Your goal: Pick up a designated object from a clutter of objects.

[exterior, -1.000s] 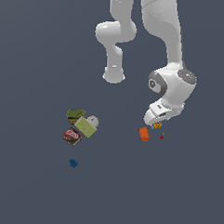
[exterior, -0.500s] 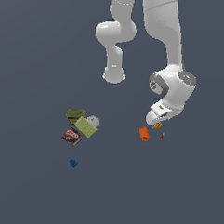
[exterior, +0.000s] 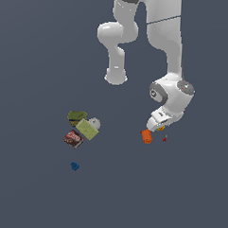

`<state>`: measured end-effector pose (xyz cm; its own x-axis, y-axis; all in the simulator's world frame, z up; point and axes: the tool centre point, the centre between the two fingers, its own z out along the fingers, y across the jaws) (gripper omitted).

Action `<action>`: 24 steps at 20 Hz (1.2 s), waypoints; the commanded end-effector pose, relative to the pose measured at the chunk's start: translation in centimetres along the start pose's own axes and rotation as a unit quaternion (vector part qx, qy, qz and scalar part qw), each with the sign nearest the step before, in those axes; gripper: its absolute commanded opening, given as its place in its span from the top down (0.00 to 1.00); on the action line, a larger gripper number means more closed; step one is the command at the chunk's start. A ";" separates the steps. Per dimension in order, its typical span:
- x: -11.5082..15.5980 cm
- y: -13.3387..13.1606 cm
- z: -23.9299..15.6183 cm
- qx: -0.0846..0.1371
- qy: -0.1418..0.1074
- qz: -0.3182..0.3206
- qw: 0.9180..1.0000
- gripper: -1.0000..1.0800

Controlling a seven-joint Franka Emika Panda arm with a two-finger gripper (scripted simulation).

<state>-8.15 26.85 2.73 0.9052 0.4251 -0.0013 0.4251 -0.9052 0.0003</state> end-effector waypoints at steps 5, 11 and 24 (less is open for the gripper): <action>0.1 0.0 1.2 0.000 0.001 0.000 1.000 0.04; 0.1 0.0 1.2 0.000 0.001 0.000 1.000 1.00; 0.2 1.4 -0.5 0.001 0.004 -0.002 1.000 1.00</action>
<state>-7.66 26.16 2.82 0.9027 0.4302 0.0058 0.4302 -0.9027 -0.0011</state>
